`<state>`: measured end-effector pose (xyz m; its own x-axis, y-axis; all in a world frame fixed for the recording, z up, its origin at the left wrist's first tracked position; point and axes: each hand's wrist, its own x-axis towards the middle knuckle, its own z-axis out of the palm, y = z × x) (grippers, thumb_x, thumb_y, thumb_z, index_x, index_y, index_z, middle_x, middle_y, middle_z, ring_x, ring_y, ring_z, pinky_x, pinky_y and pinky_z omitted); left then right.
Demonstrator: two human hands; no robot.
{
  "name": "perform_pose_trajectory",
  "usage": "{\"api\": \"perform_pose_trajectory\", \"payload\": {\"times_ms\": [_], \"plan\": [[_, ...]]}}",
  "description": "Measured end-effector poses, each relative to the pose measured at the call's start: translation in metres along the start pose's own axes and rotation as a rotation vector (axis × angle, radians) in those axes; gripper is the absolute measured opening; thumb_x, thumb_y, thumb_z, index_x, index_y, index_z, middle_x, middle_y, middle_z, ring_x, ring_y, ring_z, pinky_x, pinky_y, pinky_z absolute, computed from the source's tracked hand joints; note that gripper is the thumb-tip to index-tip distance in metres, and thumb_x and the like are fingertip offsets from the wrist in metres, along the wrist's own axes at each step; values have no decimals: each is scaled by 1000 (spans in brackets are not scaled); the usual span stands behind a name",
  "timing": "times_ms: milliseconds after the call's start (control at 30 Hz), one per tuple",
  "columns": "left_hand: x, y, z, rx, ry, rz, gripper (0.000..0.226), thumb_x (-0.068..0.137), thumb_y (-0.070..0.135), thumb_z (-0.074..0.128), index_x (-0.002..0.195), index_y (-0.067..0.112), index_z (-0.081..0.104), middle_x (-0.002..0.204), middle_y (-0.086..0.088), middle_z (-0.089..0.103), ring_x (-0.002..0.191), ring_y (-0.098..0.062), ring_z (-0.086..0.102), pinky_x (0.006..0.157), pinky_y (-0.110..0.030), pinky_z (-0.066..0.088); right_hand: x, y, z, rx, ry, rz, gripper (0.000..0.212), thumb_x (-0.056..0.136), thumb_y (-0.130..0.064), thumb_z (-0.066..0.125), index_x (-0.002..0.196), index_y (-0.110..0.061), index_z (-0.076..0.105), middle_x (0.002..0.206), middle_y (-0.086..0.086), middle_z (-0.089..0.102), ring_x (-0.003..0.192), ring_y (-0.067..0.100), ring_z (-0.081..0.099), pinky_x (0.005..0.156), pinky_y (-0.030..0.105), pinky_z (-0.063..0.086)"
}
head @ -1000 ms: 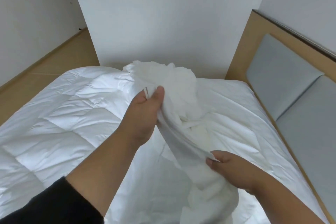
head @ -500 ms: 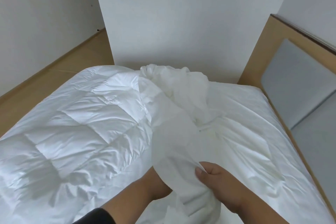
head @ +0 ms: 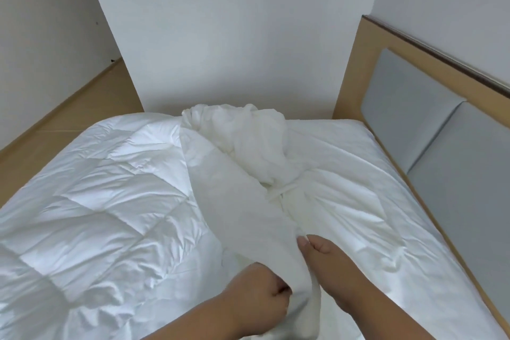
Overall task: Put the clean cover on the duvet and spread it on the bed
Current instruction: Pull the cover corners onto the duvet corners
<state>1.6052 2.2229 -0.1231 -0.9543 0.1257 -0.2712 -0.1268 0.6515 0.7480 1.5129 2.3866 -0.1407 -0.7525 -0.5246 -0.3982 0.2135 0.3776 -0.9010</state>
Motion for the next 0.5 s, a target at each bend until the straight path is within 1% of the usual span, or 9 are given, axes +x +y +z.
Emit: {"api": "perform_pose_trajectory", "payload": {"times_ms": [67, 100, 200, 267, 300, 367, 400, 433, 500], "plan": [[1, 16, -10, 212, -47, -50, 37, 83, 53, 37, 71, 20, 52, 76, 2, 58, 84, -19, 58, 68, -29, 41, -6, -9, -2, 177, 97, 29, 46, 107, -47, 43, 106, -15, 76, 107, 6, 77, 100, 23, 73, 98, 46, 54], [2, 19, -18, 287, -57, -83, 47, 84, 69, 34, 77, 25, 51, 74, 6, 54, 79, -15, 55, 67, -31, 39, -7, -18, -7, 320, 147, 37, 47, 107, -45, 42, 109, -13, 76, 110, 9, 77, 102, 25, 74, 97, 47, 54], [5, 17, -50, 370, -77, -148, 74, 68, 95, 33, 113, 38, 47, 86, 16, 52, 88, -9, 51, 76, -33, 41, -11, -73, -44, 790, 323, -32, 46, 106, -41, 47, 122, -5, 70, 114, 16, 75, 105, 33, 72, 92, 47, 56], [2, 15, -62, 449, -136, -171, 77, 60, 96, 43, 121, 49, 43, 98, 20, 52, 96, -9, 51, 81, -32, 40, -21, -121, -74, 957, 375, -177, 43, 106, -38, 50, 128, -5, 65, 118, 16, 73, 106, 34, 72, 86, 47, 59], [1, 14, -62, 493, -162, -159, 67, 61, 93, 47, 116, 55, 44, 99, 20, 51, 97, -9, 51, 81, -32, 41, -29, -142, -83, 1009, 369, -254, 43, 106, -38, 50, 129, -4, 65, 119, 17, 73, 107, 35, 72, 85, 48, 60], [-1, 19, -56, 560, -167, -98, 29, 73, 79, 51, 96, 62, 46, 97, 17, 50, 96, -10, 53, 80, -31, 41, -39, -170, -83, 1048, 323, -342, 45, 105, -39, 50, 123, -2, 69, 116, 18, 74, 104, 36, 73, 83, 51, 61], [0, 19, -51, 573, -132, -35, 20, 79, 70, 51, 97, 60, 49, 101, 16, 50, 101, -11, 53, 83, -30, 42, -41, -179, -75, 1029, 285, -353, 45, 105, -38, 50, 116, -1, 74, 112, 17, 75, 100, 35, 74, 79, 51, 62], [2, 19, -46, 548, -86, 42, 25, 82, 62, 52, 106, 56, 52, 109, 17, 52, 109, -9, 52, 88, -27, 42, -42, -185, -64, 1003, 244, -347, 45, 105, -38, 51, 110, -1, 76, 108, 16, 76, 97, 33, 75, 77, 49, 62], [5, 25, -40, 253, -11, 95, 39, 82, 53, 60, 120, 52, 55, 121, 28, 56, 114, 7, 52, 91, -13, 42, -37, -187, -42, 959, 182, -324, 41, 105, -36, 52, 110, -1, 74, 108, 15, 77, 97, 31, 75, 79, 47, 63]]}}
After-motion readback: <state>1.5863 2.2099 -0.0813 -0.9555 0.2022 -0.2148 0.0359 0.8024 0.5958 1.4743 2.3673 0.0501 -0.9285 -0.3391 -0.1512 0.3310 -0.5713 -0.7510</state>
